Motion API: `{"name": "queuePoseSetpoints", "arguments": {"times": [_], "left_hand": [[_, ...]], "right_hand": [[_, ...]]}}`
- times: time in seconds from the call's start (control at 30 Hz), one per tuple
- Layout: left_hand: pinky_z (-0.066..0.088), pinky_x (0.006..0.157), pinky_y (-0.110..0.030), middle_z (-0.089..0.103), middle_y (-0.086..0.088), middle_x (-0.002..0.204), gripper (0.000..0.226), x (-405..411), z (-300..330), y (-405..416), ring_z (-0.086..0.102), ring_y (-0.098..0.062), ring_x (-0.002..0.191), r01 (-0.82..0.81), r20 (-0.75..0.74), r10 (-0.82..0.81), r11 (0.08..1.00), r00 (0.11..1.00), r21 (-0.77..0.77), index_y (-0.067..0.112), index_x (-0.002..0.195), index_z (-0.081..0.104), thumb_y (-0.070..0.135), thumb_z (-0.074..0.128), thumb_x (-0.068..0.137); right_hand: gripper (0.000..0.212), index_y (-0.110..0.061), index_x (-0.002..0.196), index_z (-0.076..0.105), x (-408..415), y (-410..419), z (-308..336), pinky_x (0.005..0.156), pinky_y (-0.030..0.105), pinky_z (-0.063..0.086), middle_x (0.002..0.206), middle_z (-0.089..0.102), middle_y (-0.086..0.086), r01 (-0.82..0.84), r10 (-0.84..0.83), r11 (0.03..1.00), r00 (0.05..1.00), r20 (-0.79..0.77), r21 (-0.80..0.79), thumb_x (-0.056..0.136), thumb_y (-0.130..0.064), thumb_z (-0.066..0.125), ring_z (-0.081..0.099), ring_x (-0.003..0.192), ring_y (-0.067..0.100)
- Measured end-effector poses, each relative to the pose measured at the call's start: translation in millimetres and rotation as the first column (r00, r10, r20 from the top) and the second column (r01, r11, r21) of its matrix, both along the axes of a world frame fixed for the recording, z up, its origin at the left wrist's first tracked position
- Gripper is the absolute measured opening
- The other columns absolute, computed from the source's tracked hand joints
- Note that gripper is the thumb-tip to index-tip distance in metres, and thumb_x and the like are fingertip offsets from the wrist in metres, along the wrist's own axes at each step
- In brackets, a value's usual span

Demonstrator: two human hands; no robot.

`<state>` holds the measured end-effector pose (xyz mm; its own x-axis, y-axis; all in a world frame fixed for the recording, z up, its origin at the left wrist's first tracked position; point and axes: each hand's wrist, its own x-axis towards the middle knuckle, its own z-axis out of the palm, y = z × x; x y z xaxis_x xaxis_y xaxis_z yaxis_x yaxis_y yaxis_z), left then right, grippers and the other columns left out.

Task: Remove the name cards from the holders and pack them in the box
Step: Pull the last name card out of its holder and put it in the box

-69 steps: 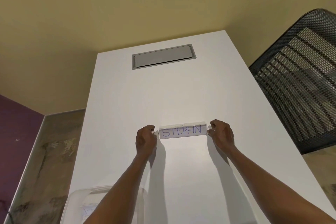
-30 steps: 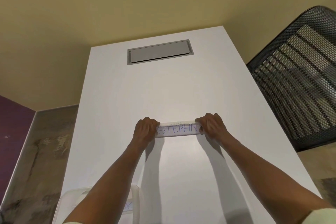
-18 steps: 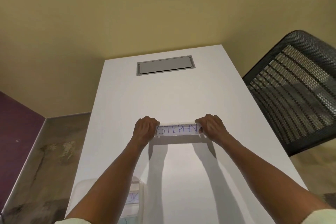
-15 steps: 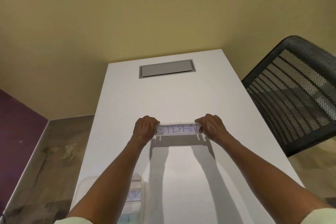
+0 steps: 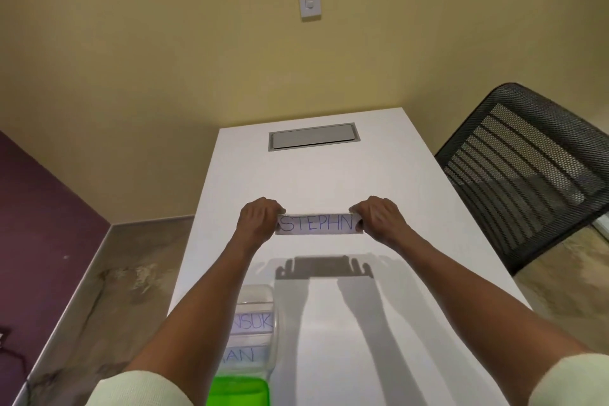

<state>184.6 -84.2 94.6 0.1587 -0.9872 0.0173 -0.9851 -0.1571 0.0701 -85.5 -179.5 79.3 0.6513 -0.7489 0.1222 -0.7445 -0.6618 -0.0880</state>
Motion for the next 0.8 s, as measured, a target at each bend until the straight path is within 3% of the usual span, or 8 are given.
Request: {"name": "queuePoseSetpoints", "arguments": {"times": [0.27,0.43,0.63,0.8], "left_hand": [[0.045,0.087,-0.031,0.068,-0.007,0.115,0.037,15.3,15.9,37.1,0.056,-0.025,0.114,-0.079,-0.095,0.081,0.996,0.992,0.029,0.024,0.121,0.068,0.011,0.065,0.086],[0.047,0.084,-0.030,0.075,-0.003,0.102,0.042,29.2,20.0,66.1,0.059,-0.021,0.111,-0.120,-0.160,0.128,0.991,0.979,0.059,0.020,0.119,0.068,-0.001,0.055,0.086],[0.054,0.081,-0.033,0.077,-0.001,0.079,0.042,43.2,26.3,98.6,0.068,-0.023,0.090,-0.182,-0.269,0.206,0.977,0.941,0.114,0.015,0.106,0.074,-0.004,0.047,0.080],[0.051,0.071,-0.029,0.076,0.000,0.073,0.043,54.1,26.6,124.9,0.068,-0.017,0.082,-0.237,-0.320,0.265,0.964,0.910,0.124,0.016,0.107,0.074,-0.003,0.044,0.081]], "right_hand": [[0.031,-0.010,0.110,0.066,12.3,33.5,13.0,0.076,0.039,0.046,0.100,0.069,0.014,-0.043,0.043,0.999,0.999,-0.018,0.021,0.081,-0.019,0.066,0.060,0.096,0.034],[0.033,-0.014,0.111,0.067,25.4,58.7,16.8,0.076,0.038,0.048,0.100,0.069,0.011,-0.066,0.067,0.997,0.997,-0.028,0.040,0.079,-0.021,0.068,0.060,0.097,0.031],[0.014,-0.013,0.083,0.066,44.0,84.3,20.6,0.055,0.030,0.035,0.077,0.067,0.011,-0.126,0.128,0.992,0.989,-0.068,0.025,0.072,-0.020,0.069,0.060,0.080,0.032],[0.012,-0.012,0.075,0.062,60.9,103.0,21.2,0.054,0.029,0.029,0.072,0.064,0.012,-0.163,0.167,0.985,0.983,-0.078,0.057,0.070,-0.020,0.070,0.057,0.073,0.032]]}}
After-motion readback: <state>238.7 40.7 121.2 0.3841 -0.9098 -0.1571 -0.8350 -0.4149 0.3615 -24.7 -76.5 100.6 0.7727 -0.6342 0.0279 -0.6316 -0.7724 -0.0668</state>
